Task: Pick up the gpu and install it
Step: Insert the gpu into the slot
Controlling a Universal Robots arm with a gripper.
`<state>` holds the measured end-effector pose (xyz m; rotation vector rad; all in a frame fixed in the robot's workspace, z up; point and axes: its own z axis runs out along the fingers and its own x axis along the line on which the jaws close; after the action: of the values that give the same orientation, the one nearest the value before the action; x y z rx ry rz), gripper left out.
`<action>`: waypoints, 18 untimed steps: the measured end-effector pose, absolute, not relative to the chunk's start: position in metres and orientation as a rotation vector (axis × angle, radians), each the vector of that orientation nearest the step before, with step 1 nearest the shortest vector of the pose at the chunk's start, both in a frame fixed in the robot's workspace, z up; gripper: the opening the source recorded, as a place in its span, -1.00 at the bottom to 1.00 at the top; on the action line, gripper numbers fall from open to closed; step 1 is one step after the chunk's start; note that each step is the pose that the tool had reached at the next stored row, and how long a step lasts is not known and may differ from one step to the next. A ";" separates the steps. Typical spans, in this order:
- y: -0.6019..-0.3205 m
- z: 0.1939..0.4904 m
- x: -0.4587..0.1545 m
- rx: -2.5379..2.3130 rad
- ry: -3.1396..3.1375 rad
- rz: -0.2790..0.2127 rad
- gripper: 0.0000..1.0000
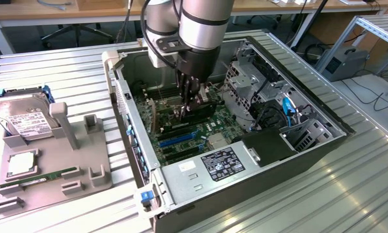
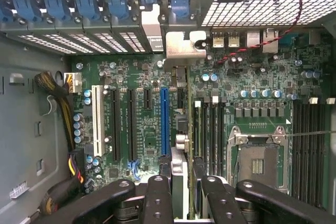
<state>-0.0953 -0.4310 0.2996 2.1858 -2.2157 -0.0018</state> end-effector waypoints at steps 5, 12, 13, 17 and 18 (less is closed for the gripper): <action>-0.431 0.298 -0.097 2.186 -2.215 -0.001 -0.47; -0.431 0.296 -0.101 2.185 -2.215 0.000 -0.47; -0.431 0.296 -0.102 2.185 -2.215 0.000 -0.47; -0.431 0.295 -0.103 2.185 -2.214 0.001 -0.47; -0.431 0.295 -0.104 2.185 -2.215 0.001 -0.47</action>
<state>-0.1039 -0.4312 0.2949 2.1848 -2.2145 0.0006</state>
